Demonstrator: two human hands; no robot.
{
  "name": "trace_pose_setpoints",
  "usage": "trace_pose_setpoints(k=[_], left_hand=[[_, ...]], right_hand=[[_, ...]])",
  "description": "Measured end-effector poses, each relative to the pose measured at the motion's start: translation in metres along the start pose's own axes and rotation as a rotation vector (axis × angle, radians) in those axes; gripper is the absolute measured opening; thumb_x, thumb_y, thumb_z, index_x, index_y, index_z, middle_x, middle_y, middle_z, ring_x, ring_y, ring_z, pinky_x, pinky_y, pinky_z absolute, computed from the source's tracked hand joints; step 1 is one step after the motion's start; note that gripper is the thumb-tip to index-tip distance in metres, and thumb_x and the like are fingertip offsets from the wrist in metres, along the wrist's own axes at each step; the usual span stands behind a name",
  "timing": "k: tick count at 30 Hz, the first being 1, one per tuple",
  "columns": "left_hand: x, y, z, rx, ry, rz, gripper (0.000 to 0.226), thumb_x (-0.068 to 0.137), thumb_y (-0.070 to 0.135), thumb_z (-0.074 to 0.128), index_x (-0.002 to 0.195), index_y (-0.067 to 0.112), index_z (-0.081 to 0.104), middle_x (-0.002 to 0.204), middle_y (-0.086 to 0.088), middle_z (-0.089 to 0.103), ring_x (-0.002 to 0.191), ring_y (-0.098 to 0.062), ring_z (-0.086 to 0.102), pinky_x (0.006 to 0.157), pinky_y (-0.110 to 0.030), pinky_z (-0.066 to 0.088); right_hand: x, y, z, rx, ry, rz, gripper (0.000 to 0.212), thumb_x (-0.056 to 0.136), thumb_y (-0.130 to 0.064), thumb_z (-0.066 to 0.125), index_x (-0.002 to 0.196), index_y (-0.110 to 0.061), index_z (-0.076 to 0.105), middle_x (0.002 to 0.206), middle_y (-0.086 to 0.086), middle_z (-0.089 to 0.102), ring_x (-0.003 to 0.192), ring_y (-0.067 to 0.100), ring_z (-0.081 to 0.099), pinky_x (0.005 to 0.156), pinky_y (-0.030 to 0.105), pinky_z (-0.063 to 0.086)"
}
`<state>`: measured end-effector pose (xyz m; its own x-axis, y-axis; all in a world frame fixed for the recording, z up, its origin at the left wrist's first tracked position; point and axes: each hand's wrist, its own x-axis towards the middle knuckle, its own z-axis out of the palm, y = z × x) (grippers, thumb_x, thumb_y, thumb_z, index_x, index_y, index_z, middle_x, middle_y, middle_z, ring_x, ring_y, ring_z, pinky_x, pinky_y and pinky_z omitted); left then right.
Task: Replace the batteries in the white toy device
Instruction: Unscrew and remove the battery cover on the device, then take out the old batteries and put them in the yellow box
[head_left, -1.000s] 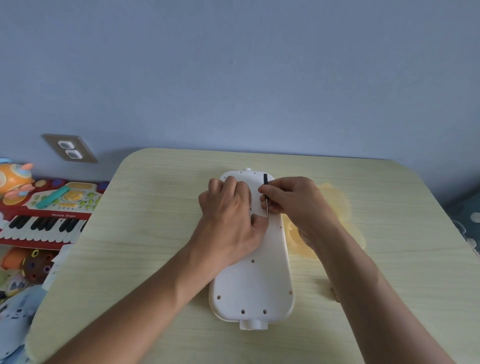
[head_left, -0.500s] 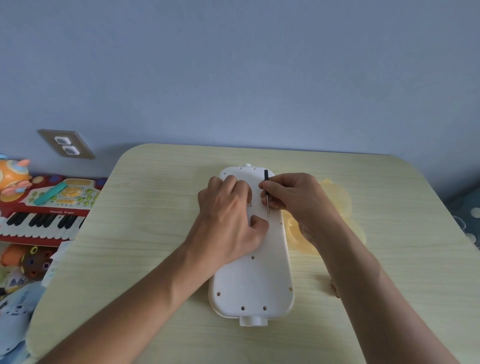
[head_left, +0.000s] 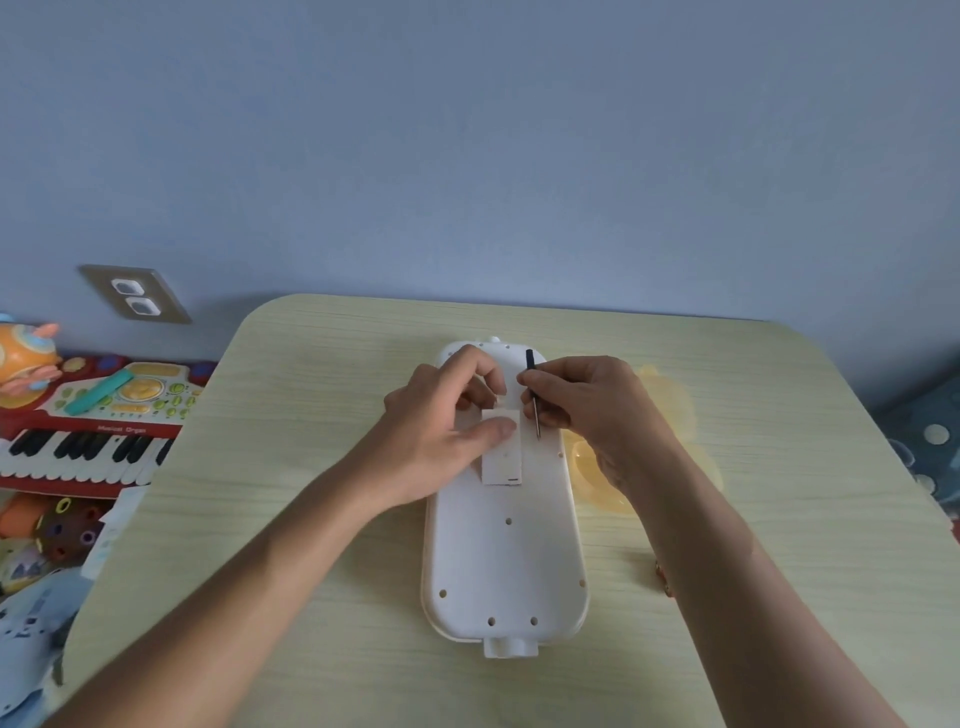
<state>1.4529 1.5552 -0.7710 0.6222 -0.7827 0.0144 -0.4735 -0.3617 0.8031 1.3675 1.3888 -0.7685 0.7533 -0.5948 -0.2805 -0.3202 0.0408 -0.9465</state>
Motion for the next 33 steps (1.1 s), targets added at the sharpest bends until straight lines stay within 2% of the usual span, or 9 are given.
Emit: trace_pose_setpoints(k=[3,6,11,16,18,20,24,30,33], left_hand=[[-0.001,0.002,-0.007,-0.212,0.101,-0.048,0.016,0.089,0.026,0.07,0.098,0.031,0.056,0.087,-0.004,0.068,0.072,-0.01,0.056,0.07,-0.031,0.041],[-0.006,-0.005,-0.027,-0.278,0.245,-0.136,0.014,0.09,0.019,0.07,0.094,0.031,0.062,0.083,-0.007,0.072,0.065,-0.013,0.055,0.065,-0.03,0.039],[-0.03,-0.048,-0.048,-0.077,0.274,-0.212,0.021,0.087,0.017,0.074,0.093,0.034,0.064,0.081,-0.003,0.072,0.068,-0.022,0.065,0.065,-0.032,0.046],[-0.045,-0.067,-0.041,0.085,0.338,-0.276,0.02,0.085,0.015,0.076,0.09,0.033,0.066,0.079,0.004,0.069,0.068,-0.015,0.064,0.051,-0.015,0.04],[-0.045,-0.064,-0.034,0.157,0.362,-0.248,0.017,0.085,0.012,0.075,0.094,0.024,0.067,0.08,0.004,0.069,0.071,-0.012,0.064,0.056,-0.015,0.041],[-0.045,-0.061,-0.03,0.22,0.375,-0.21,0.018,0.084,0.011,0.076,0.096,0.021,0.067,0.081,0.001,0.068,0.071,-0.015,0.064,0.062,-0.026,0.045],[-0.044,-0.062,-0.028,0.281,0.401,-0.143,0.02,0.082,0.007,0.078,0.097,0.017,0.069,0.085,-0.003,0.066,0.072,-0.019,0.062,0.069,-0.033,0.042],[-0.048,-0.058,-0.028,0.263,0.416,-0.17,0.019,0.082,0.012,0.079,0.097,0.019,0.07,0.087,-0.001,0.066,0.074,-0.015,0.062,0.071,-0.032,0.041],[-0.048,-0.056,-0.032,0.231,0.403,-0.204,0.021,0.082,0.012,0.079,0.099,0.022,0.07,0.089,-0.001,0.069,0.077,-0.016,0.064,0.073,-0.031,0.043]], right_hand=[[-0.005,-0.006,0.001,0.04,0.012,-0.001,0.008,0.089,-0.012,0.075,0.089,-0.005,0.079,0.074,0.01,0.073,0.068,0.017,0.066,0.075,0.029,0.059],[-0.016,-0.013,-0.008,0.037,0.034,-0.023,0.008,0.087,-0.012,0.076,0.093,-0.008,0.081,0.08,0.011,0.076,0.068,0.015,0.069,0.078,0.032,0.062],[-0.039,-0.014,-0.058,-0.036,0.22,-0.068,0.01,0.084,-0.009,0.079,0.089,-0.018,0.081,0.08,0.012,0.079,0.067,0.017,0.071,0.076,0.035,0.063],[-0.058,0.014,-0.122,-0.299,0.51,-0.026,0.019,0.086,-0.014,0.077,0.078,-0.031,0.077,0.071,0.009,0.077,0.069,0.023,0.071,0.078,0.045,0.061],[-0.06,0.032,-0.136,-0.395,0.552,0.032,0.009,0.087,-0.014,0.076,0.089,-0.02,0.081,0.07,0.009,0.075,0.064,0.023,0.068,0.069,0.041,0.06],[-0.059,0.052,-0.141,-0.521,0.563,0.082,0.015,0.086,-0.017,0.076,0.1,-0.015,0.082,0.077,0.005,0.076,0.066,0.02,0.066,0.062,0.03,0.053],[-0.058,0.065,-0.137,-0.631,0.593,0.081,0.021,0.084,-0.022,0.078,0.104,-0.017,0.081,0.095,0.004,0.08,0.089,0.025,0.07,0.077,0.034,0.056],[-0.061,0.067,-0.129,-0.687,0.642,0.015,0.019,0.086,-0.022,0.077,0.103,-0.015,0.081,0.081,0.004,0.073,0.088,0.026,0.068,0.078,0.031,0.051],[-0.061,0.069,-0.129,-0.708,0.641,0.019,0.022,0.086,-0.024,0.077,0.106,-0.015,0.08,0.088,0.005,0.077,0.086,0.024,0.067,0.075,0.029,0.048]])
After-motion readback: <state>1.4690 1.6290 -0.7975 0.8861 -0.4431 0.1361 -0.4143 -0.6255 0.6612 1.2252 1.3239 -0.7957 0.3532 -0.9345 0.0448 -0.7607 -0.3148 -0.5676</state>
